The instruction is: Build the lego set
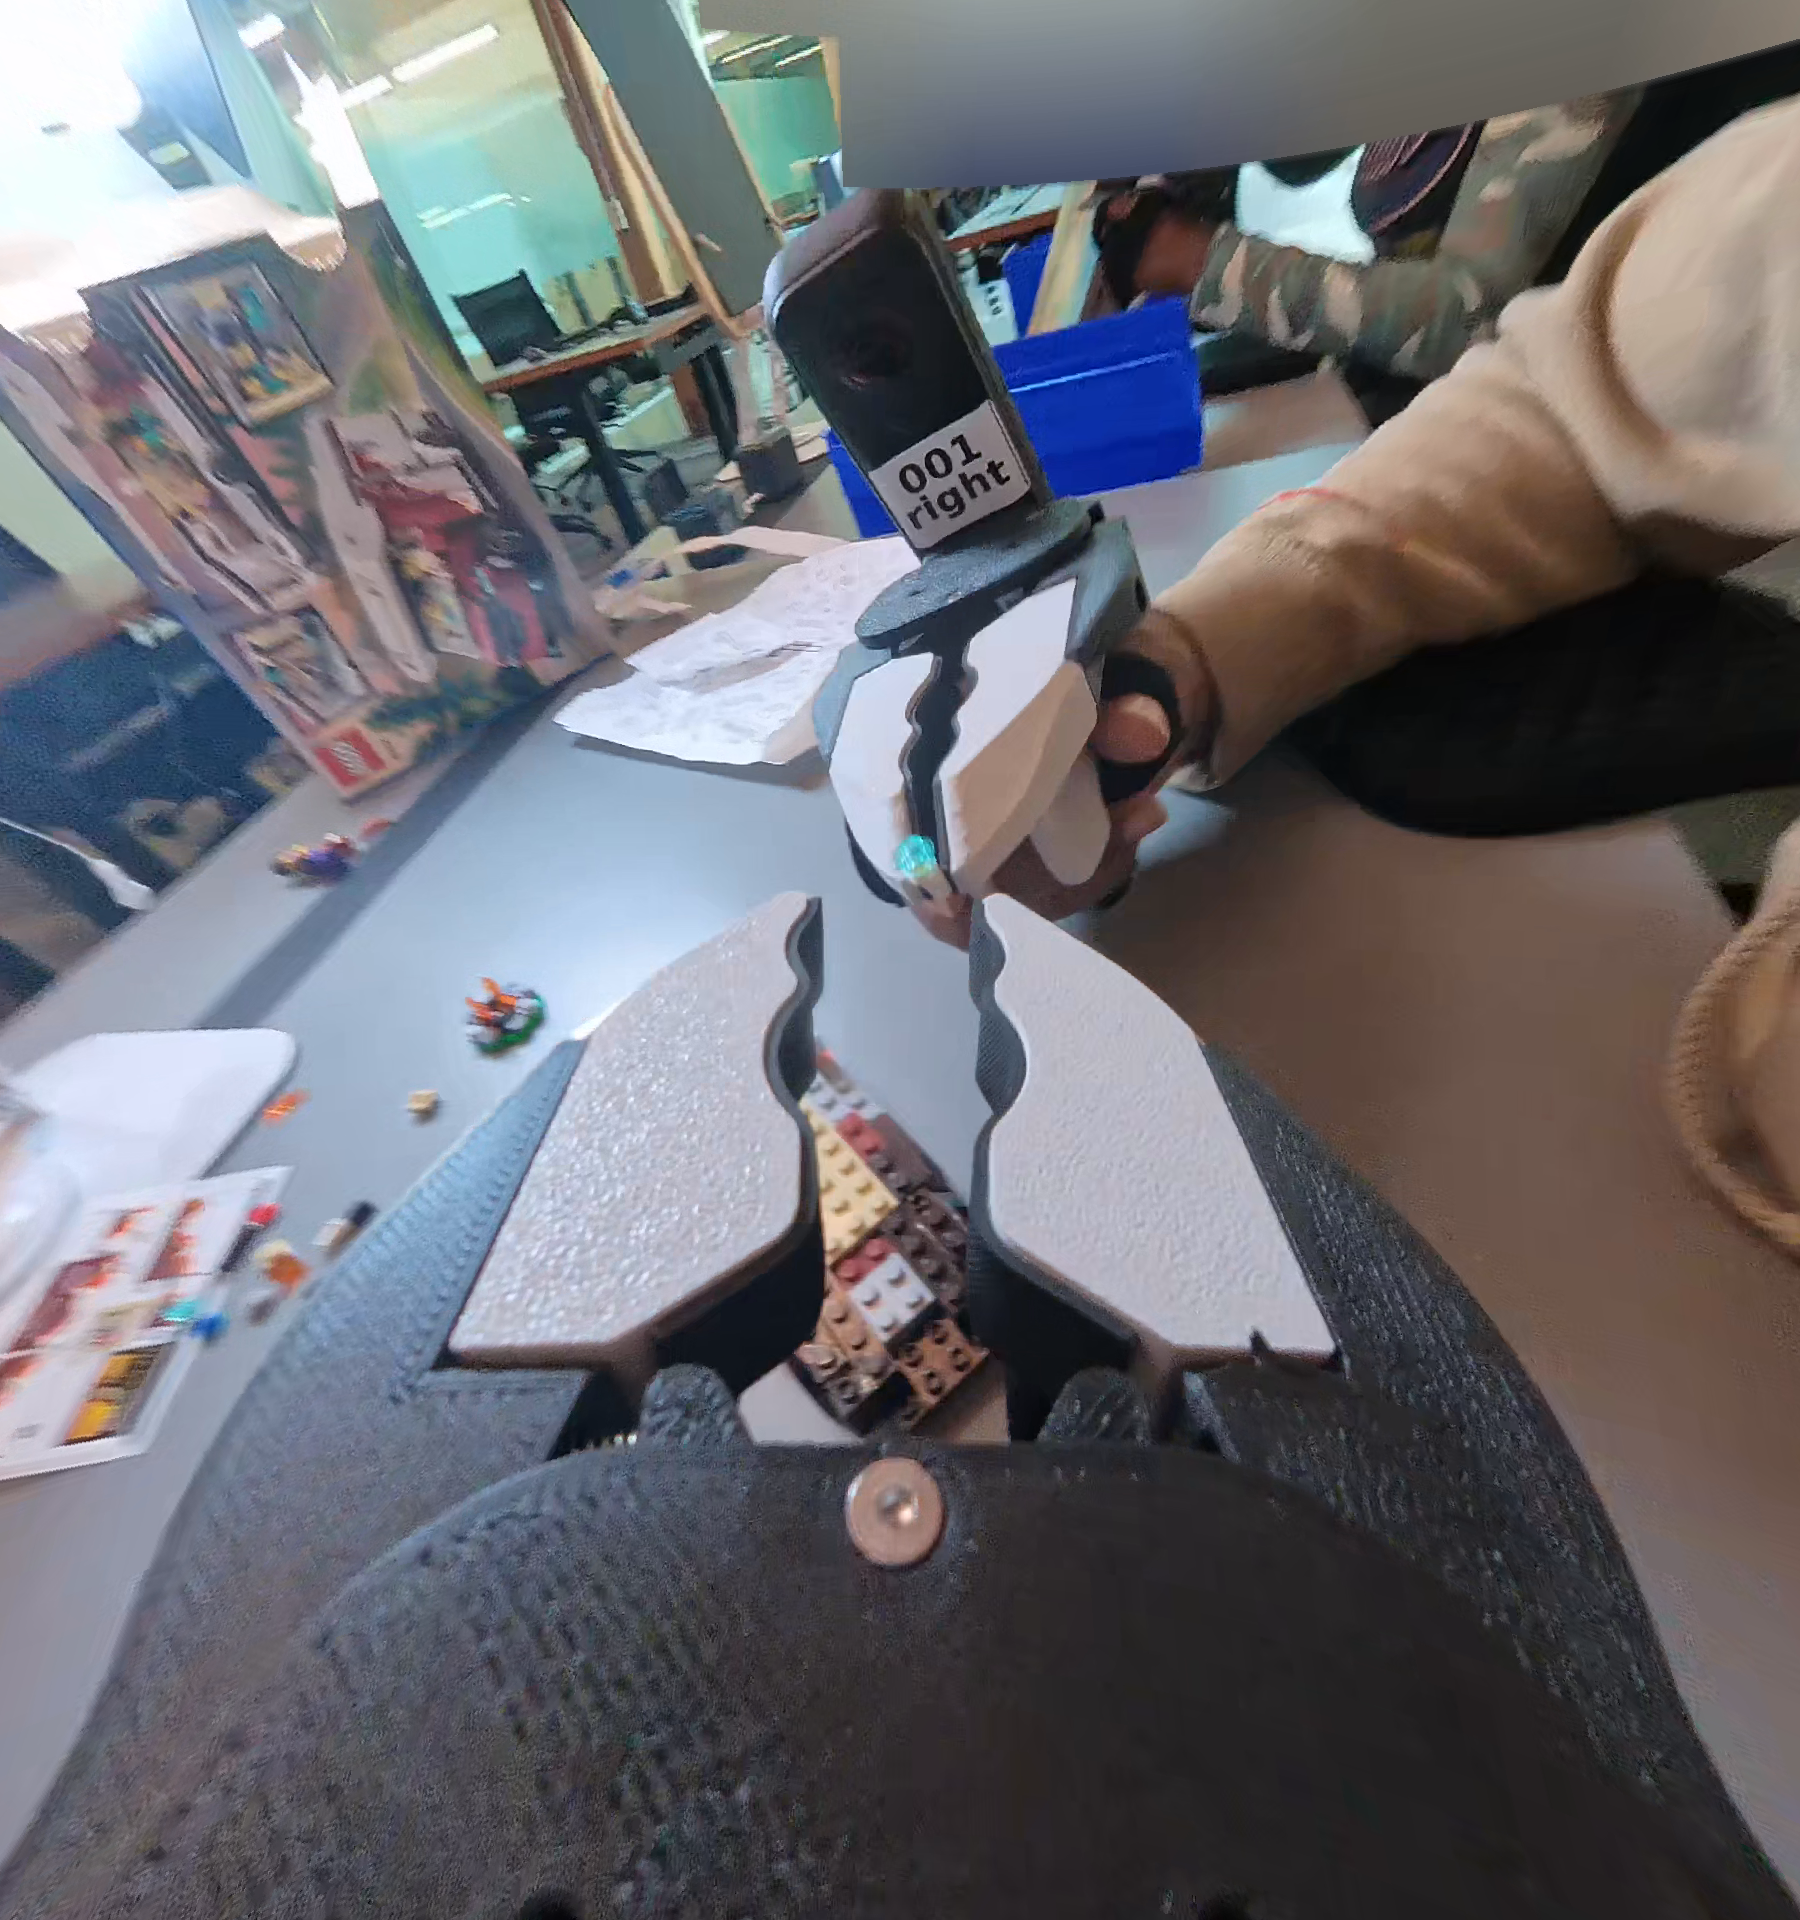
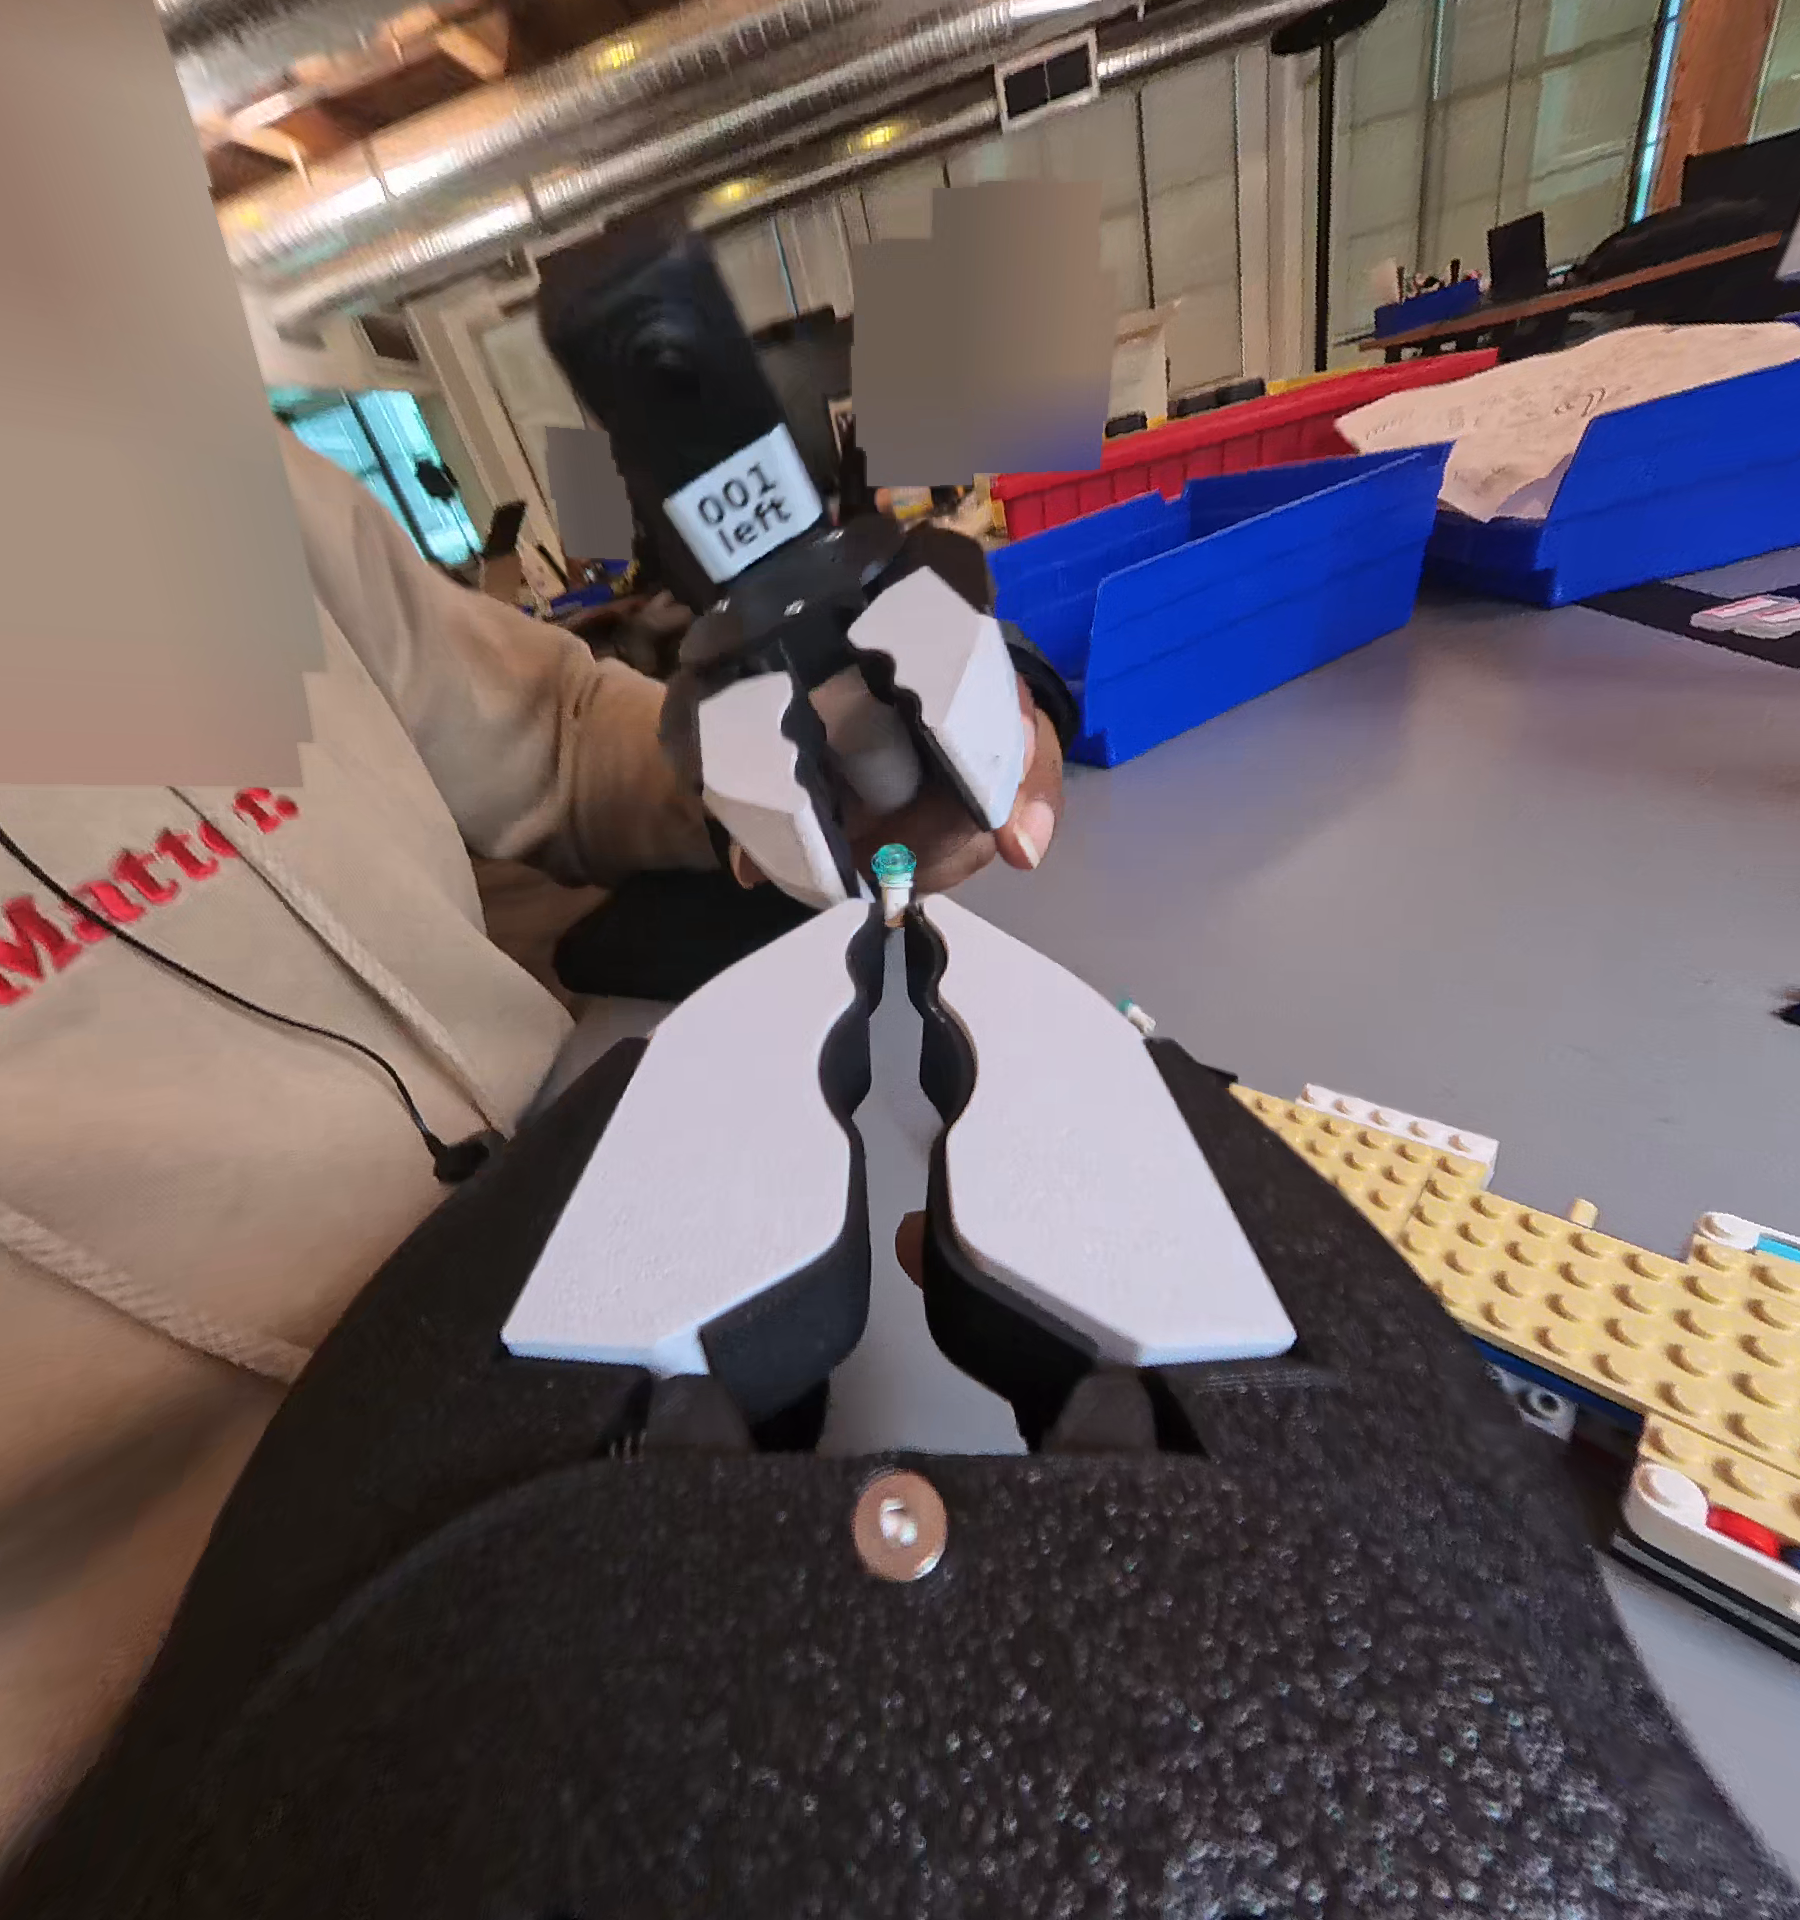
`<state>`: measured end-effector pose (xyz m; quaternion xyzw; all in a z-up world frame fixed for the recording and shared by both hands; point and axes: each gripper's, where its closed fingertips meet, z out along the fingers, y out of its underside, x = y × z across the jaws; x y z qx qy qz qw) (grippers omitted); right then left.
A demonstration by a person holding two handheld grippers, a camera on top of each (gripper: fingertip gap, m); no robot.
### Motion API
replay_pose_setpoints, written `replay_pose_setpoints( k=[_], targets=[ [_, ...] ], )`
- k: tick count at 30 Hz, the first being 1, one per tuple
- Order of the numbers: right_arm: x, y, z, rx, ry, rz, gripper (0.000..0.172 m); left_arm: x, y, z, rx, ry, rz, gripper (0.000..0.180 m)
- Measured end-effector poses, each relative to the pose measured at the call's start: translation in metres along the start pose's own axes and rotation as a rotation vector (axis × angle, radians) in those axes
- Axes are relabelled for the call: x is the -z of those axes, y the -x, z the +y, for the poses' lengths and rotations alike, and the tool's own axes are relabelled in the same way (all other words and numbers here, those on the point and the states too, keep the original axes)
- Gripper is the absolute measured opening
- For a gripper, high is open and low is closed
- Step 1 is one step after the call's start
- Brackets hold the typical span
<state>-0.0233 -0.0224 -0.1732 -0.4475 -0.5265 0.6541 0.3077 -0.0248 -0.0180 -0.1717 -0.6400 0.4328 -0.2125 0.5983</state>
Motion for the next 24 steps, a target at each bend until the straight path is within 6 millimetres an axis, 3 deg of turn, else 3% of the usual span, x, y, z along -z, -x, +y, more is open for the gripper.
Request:
replay_pose_setpoints(
  k=[6, 16, 24],
  targets=[
    [0.008, 0.002, -0.029, -0.172, -0.154, -0.077, 0.004, -0.008, 0.01, -0.019, -0.37, 0.069, -0.119, 0.036],
    [0.011, 0.005, -0.031, -0.231, -0.162, -0.115, 0.004, -0.028, 0.014, -0.03, -0.68, 0.136, -0.139, 0.046],
    [0.011, 0.002, -0.029, -0.258, -0.157, -0.113, 0.004, -0.026, 0.012, -0.028, -0.74, 0.152, -0.133, 0.021]
  ],
)
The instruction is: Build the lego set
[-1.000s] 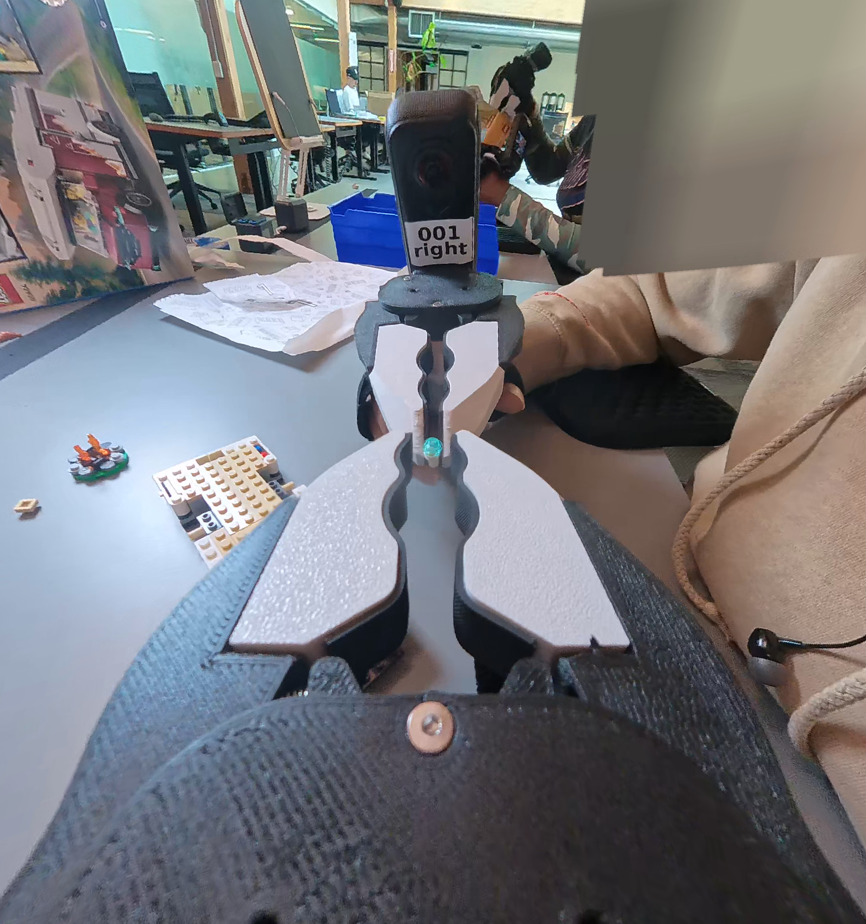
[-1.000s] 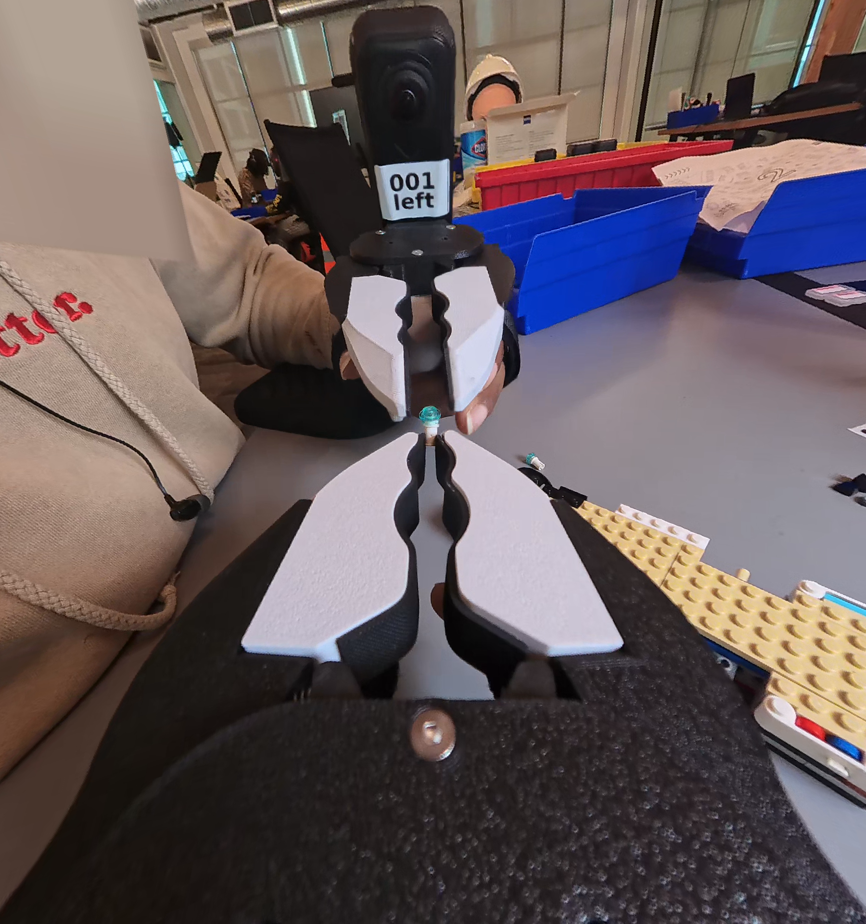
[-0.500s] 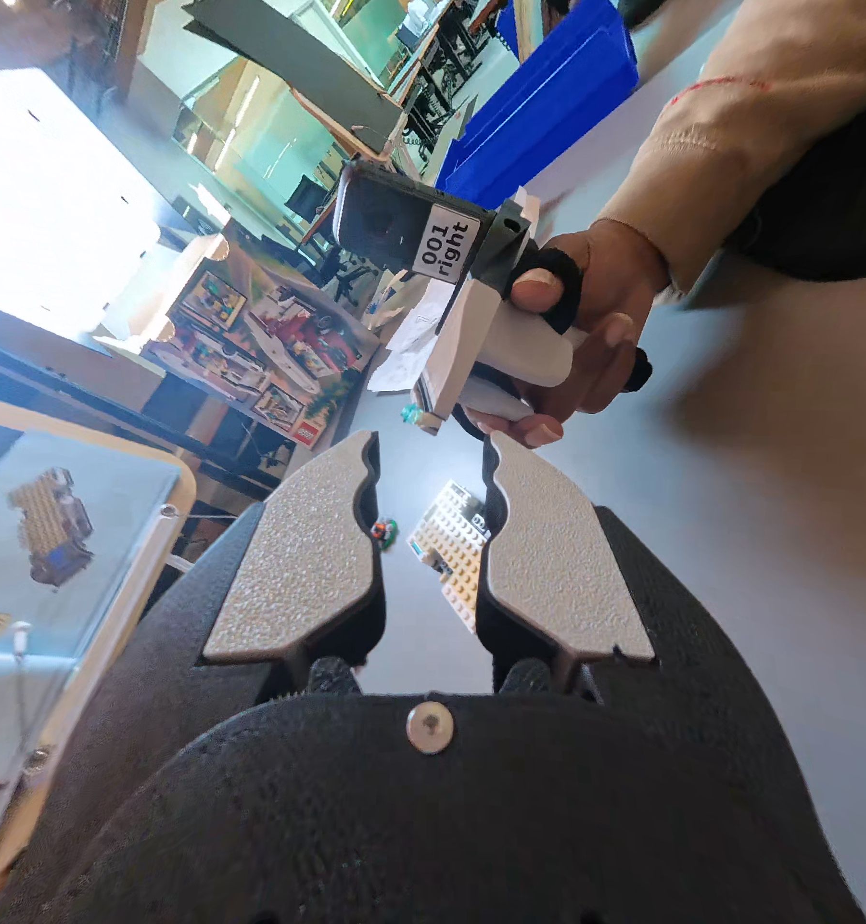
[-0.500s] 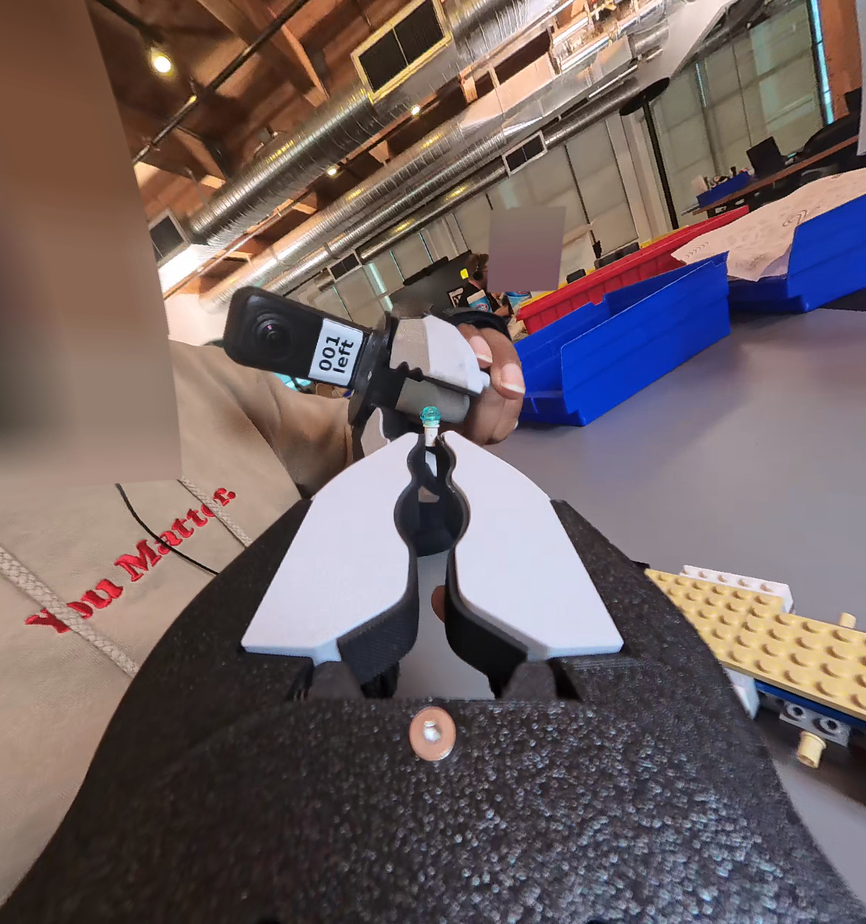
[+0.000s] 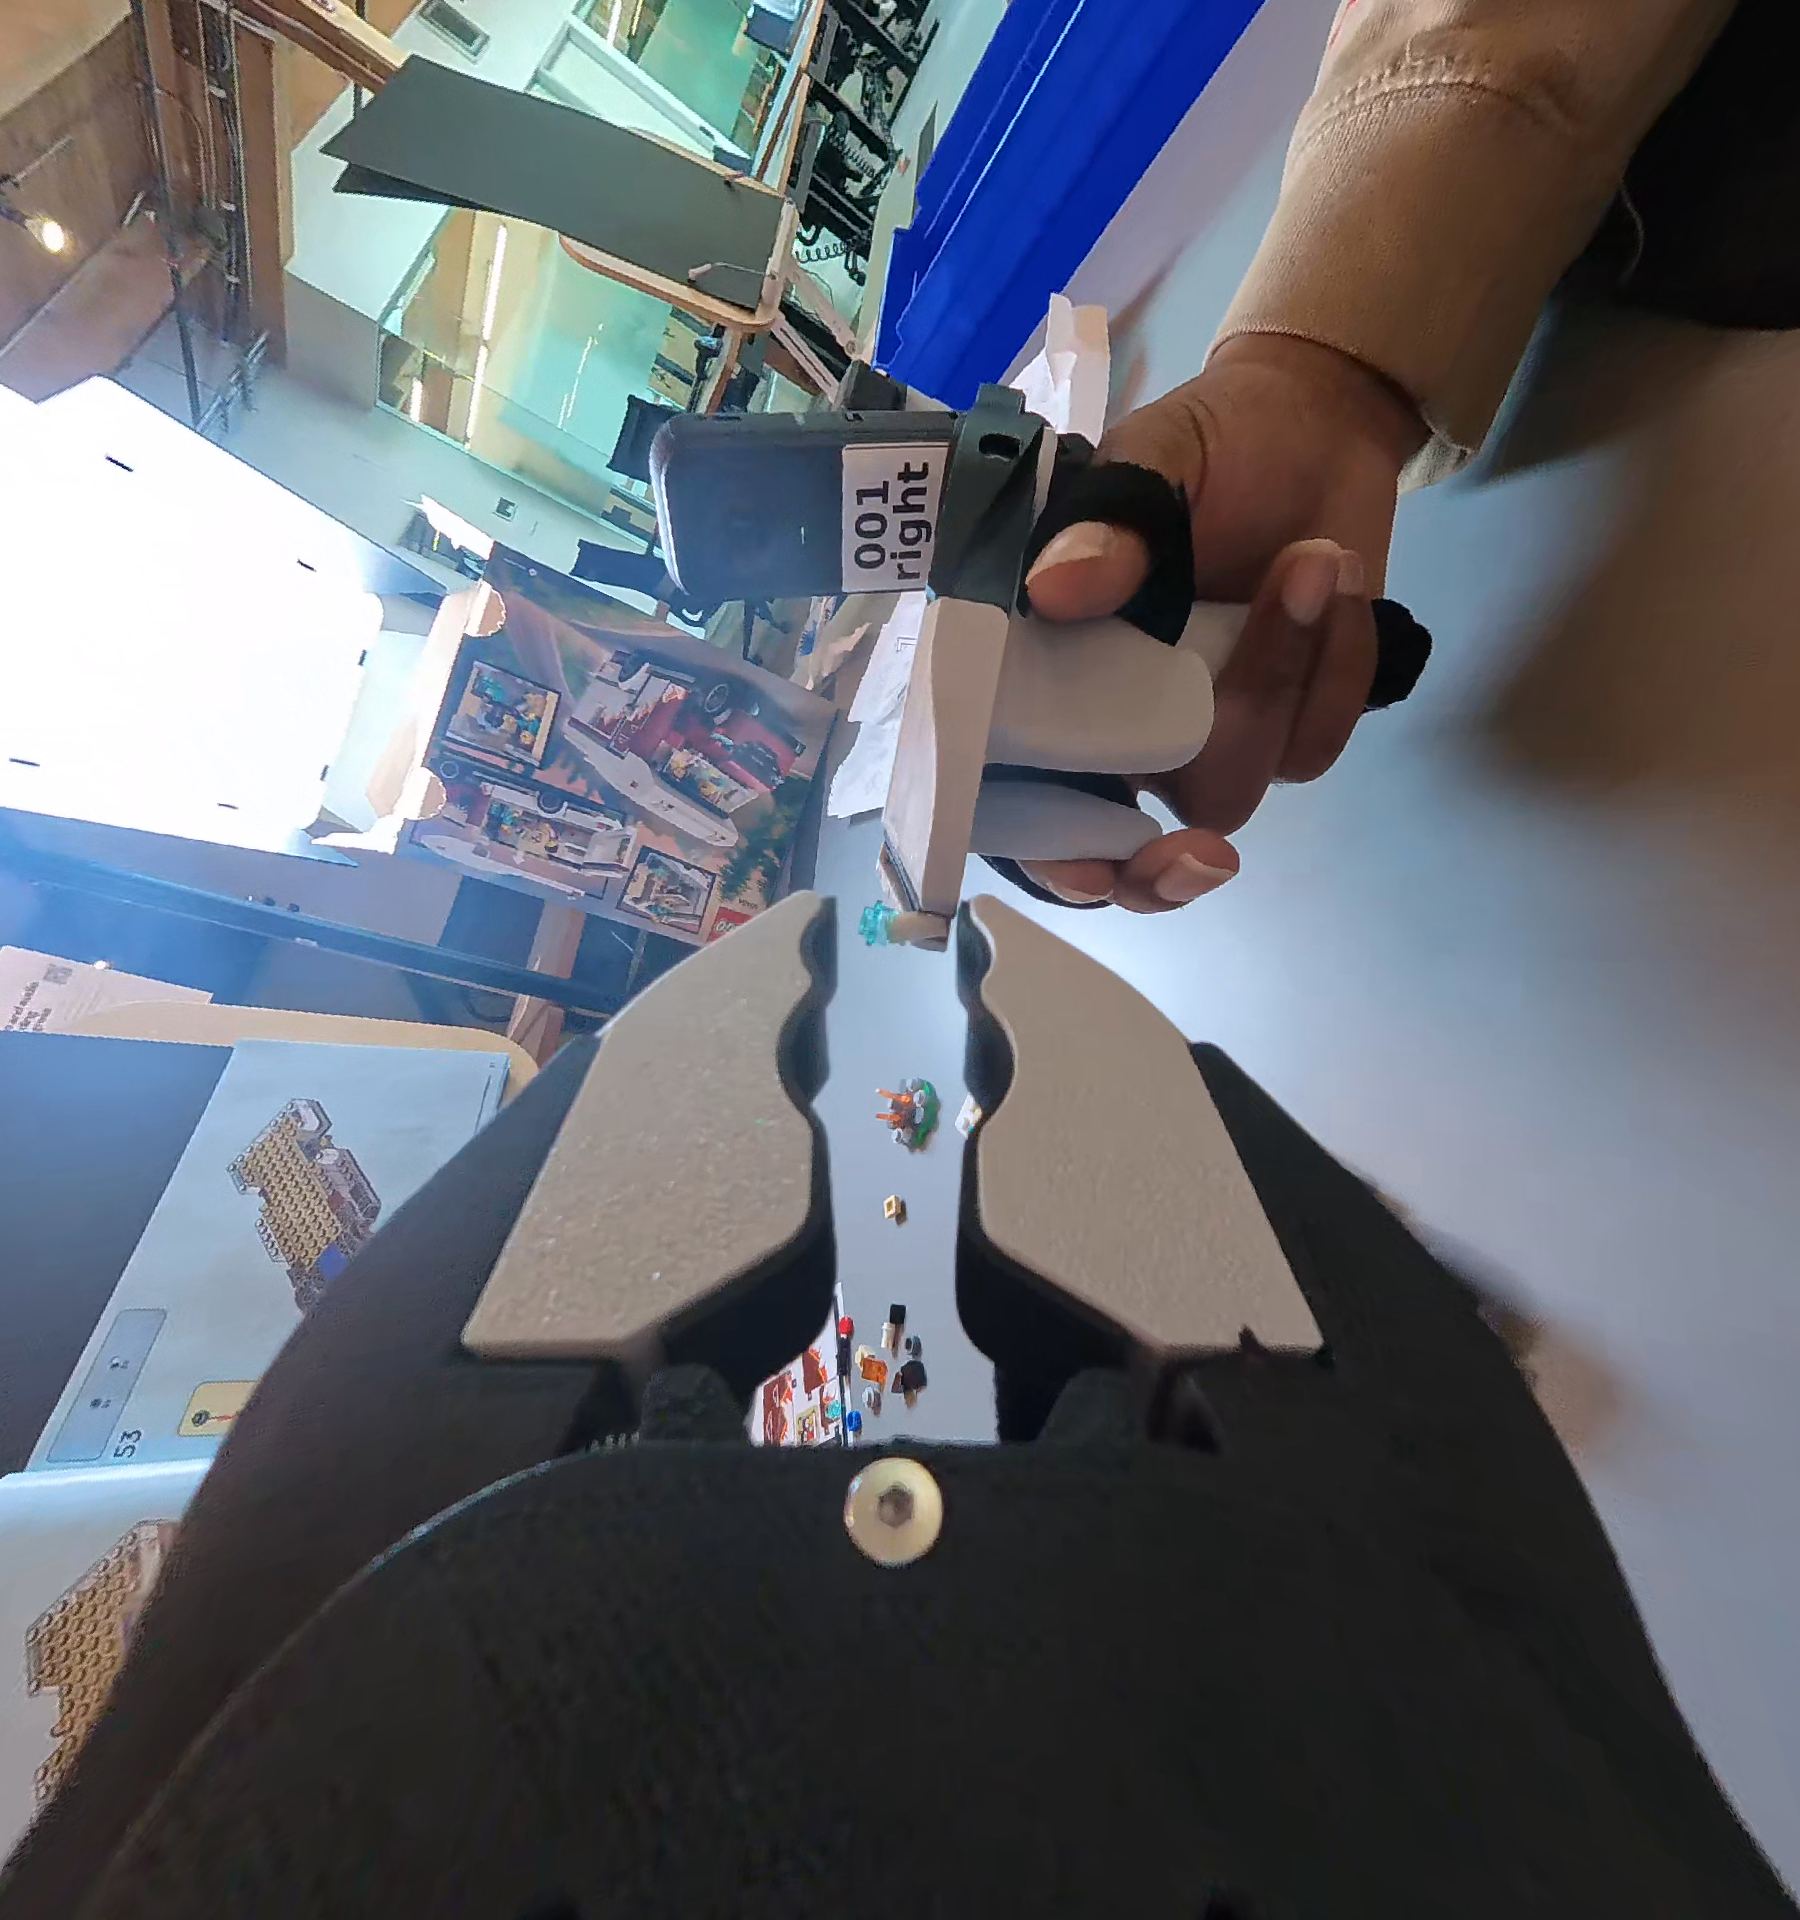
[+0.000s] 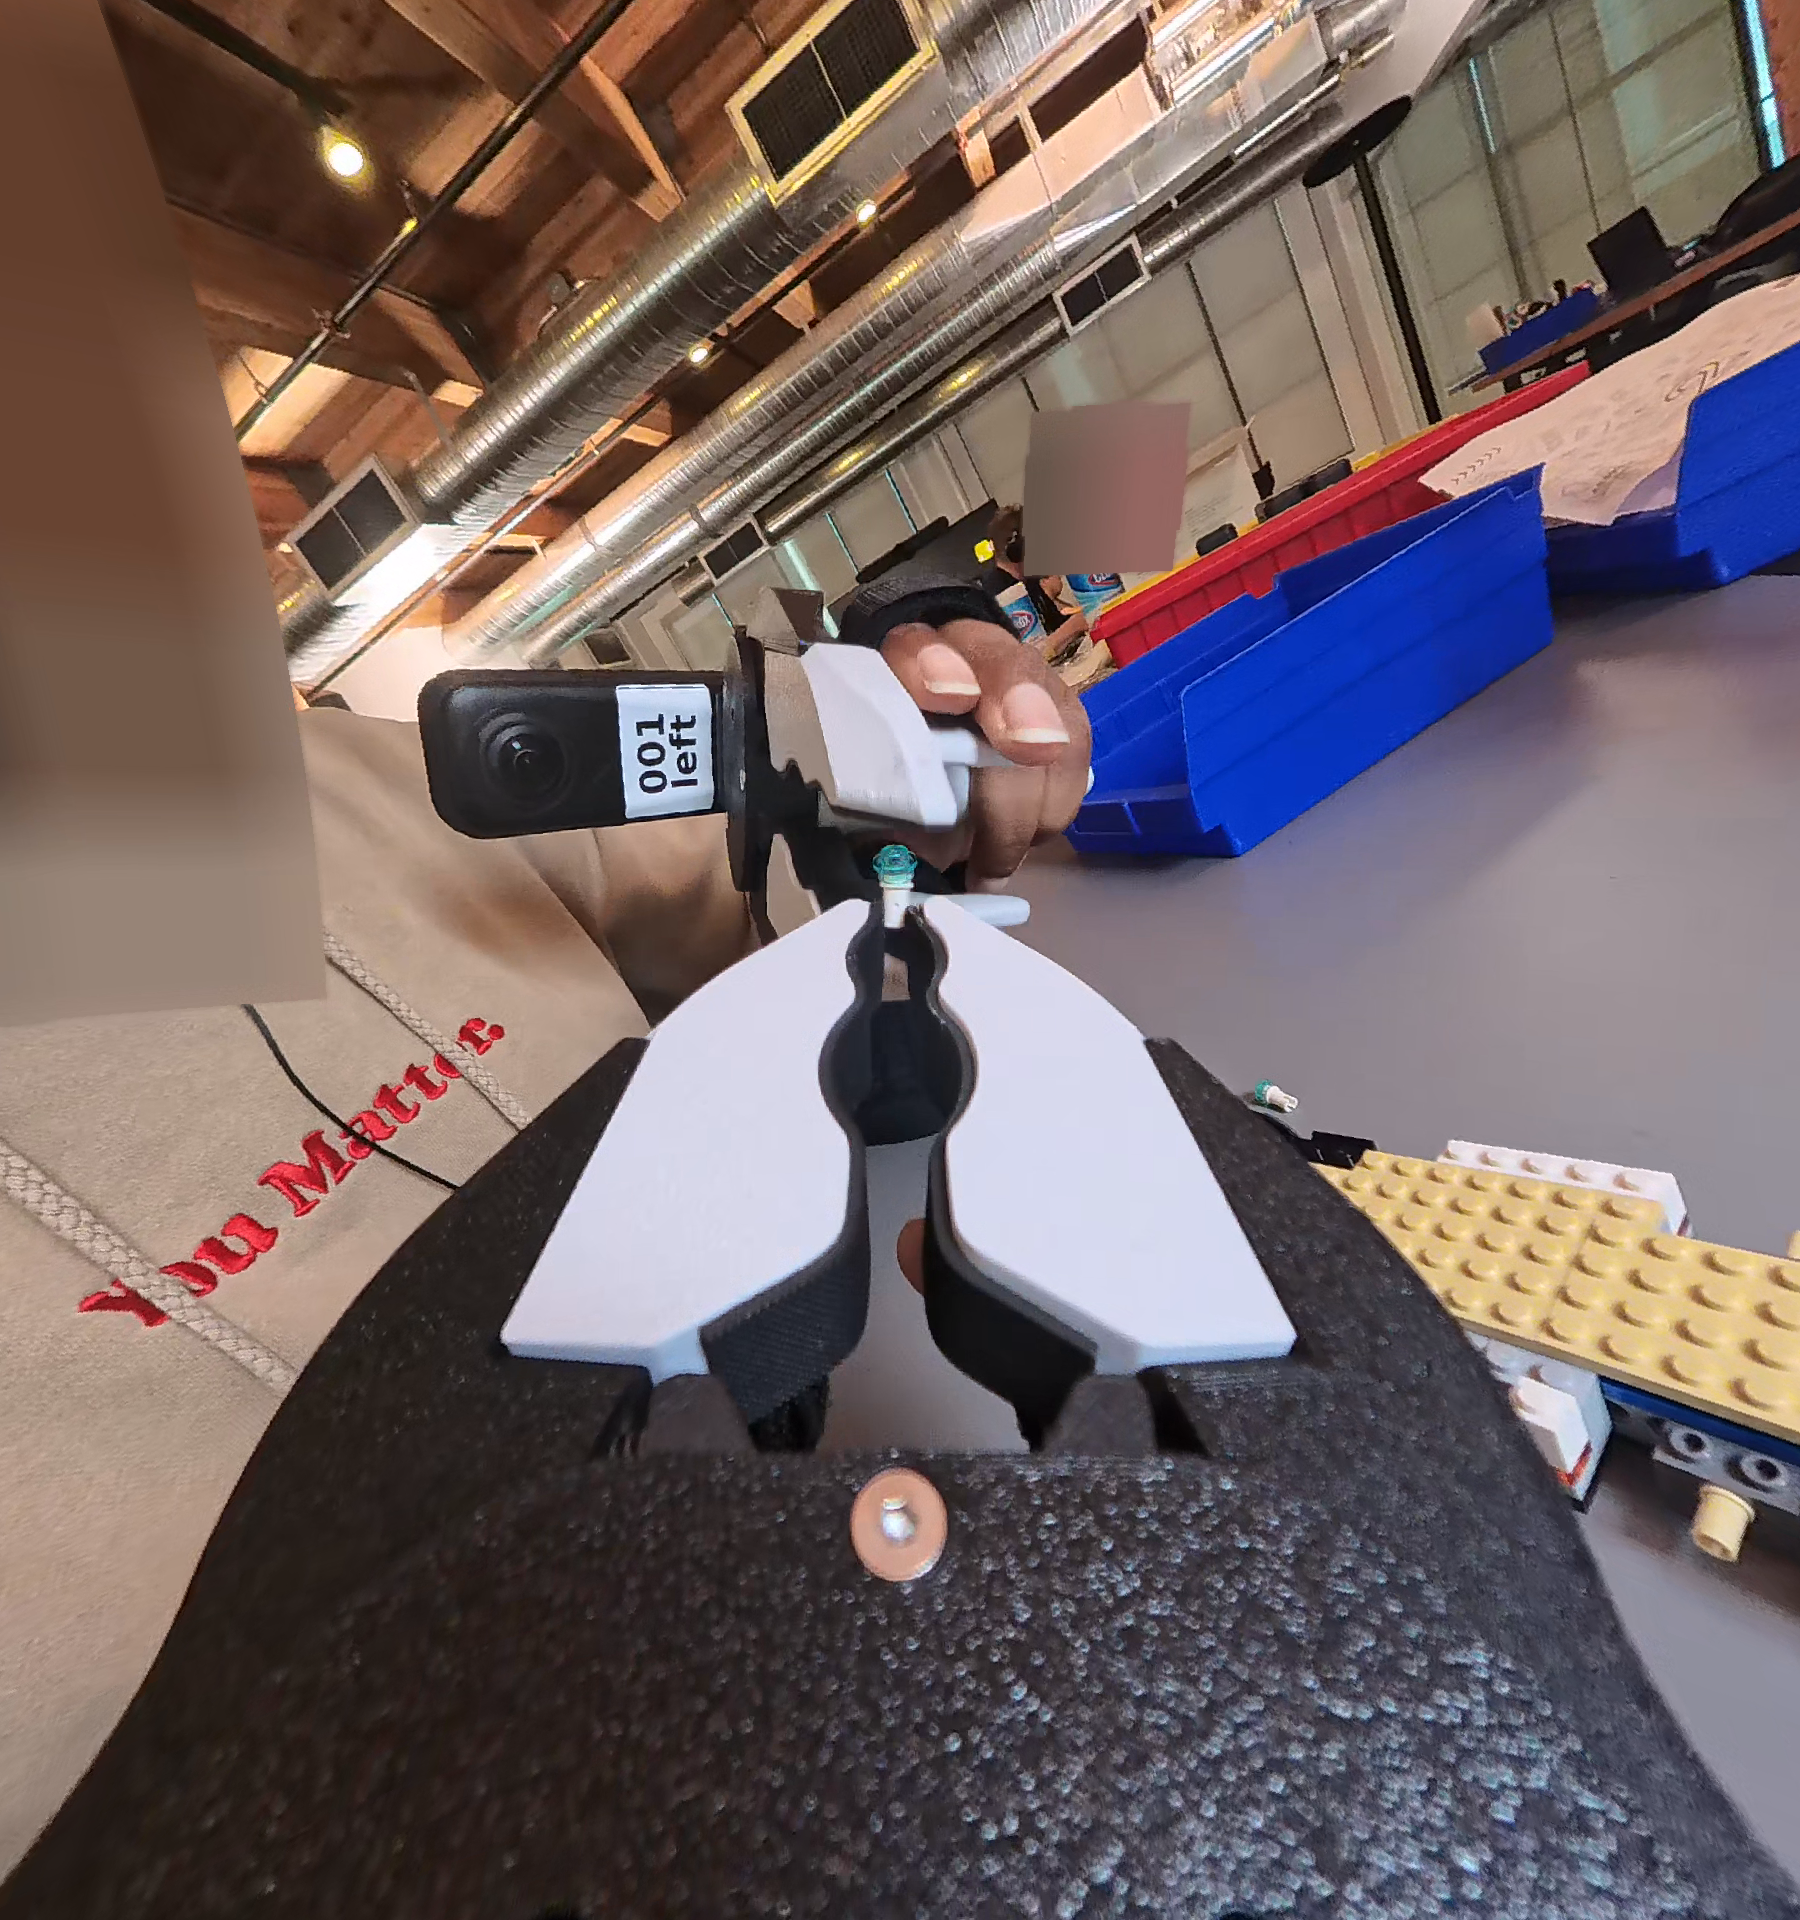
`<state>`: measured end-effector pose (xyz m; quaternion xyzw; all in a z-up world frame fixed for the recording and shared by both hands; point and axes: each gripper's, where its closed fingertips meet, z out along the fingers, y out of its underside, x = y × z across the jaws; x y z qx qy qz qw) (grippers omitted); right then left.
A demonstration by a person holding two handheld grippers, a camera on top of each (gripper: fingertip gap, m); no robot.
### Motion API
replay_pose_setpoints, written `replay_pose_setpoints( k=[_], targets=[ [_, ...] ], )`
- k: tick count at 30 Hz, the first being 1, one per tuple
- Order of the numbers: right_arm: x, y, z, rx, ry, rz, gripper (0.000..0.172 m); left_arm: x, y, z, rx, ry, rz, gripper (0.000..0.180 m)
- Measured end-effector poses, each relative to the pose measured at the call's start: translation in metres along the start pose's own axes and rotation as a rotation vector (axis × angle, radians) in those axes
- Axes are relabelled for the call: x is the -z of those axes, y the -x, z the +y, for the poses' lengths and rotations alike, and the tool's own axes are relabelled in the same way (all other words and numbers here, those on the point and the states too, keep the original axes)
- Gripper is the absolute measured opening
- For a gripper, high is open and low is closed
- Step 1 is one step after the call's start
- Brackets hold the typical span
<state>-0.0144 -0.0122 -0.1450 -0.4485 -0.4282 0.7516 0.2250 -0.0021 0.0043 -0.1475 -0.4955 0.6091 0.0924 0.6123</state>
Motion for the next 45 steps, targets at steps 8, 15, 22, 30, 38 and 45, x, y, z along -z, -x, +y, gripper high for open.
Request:
replay_pose_setpoints(
  k=[8, 15, 22, 30, 38, 45],
  targets=[
    [-0.001, -0.001, -0.004, -0.048, -0.036, -0.002, 0.004, 0.001, 0.001, 0.001, 0.037, -0.003, -0.001, 0.016],
    [0.0, -0.003, -0.011, -0.127, -0.1, 0.0, 0.004, -0.001, 0.007, 0.003, 0.084, -0.001, 0.002, 0.014],
    [0.002, -0.007, -0.005, -0.092, -0.035, 0.033, 0.005, -0.004, 0.0, 0.006, 0.127, 0.016, 0.115, 0.014],
    [0.004, -0.012, -0.001, -0.065, 0.002, 0.079, 0.005, -0.008, -0.005, 0.012, 0.056, 0.094, 0.219, 0.015],
    [0.007, -0.015, -0.004, -0.083, -0.017, 0.099, 0.005, -0.013, -0.005, 0.013, 0.012, 0.138, 0.27, 0.014],
    [0.015, -0.012, -0.028, -0.158, -0.219, 0.062, 0.005, -0.023, 0.018, 0.004, 0.052, 0.102, 0.186, 0.014]
  ],
)
